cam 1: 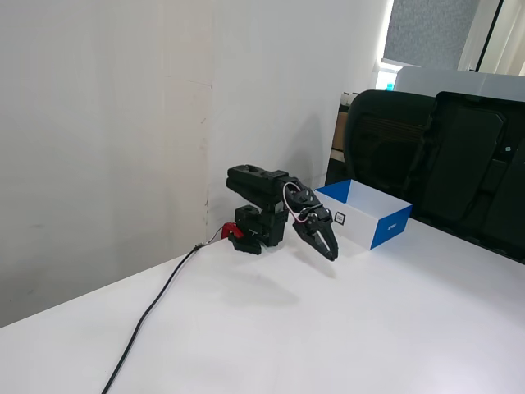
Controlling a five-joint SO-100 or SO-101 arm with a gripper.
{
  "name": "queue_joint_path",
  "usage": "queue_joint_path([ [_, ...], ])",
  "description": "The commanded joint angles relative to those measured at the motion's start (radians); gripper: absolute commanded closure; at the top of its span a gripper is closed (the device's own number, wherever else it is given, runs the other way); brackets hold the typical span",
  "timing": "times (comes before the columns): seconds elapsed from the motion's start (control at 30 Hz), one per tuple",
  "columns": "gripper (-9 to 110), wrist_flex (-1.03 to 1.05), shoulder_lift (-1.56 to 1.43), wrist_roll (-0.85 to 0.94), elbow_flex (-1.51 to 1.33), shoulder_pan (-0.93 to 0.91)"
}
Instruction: Grasp the gray block and put it in the box.
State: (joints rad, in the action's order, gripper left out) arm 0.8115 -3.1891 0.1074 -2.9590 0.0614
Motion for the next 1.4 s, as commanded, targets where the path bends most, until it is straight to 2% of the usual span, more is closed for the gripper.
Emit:
queue_joint_path([
  [0.0, 101, 0.031, -0.156, 0.012, -0.044, -0.006],
  [0.63, 99, 0.071, -0.204, -0.009, -0.199, 0.058],
  [0.77, 89, 0.199, -0.204, 0.003, -0.199, 0.034],
  [1.1, 101, 0.215, -0.206, -0.002, -0.199, 0.026],
  [1.27, 98, 0.215, -0.206, -0.009, -0.199, 0.038],
  [1.37, 101, 0.215, -0.206, -0.009, -0.199, 0.037],
])
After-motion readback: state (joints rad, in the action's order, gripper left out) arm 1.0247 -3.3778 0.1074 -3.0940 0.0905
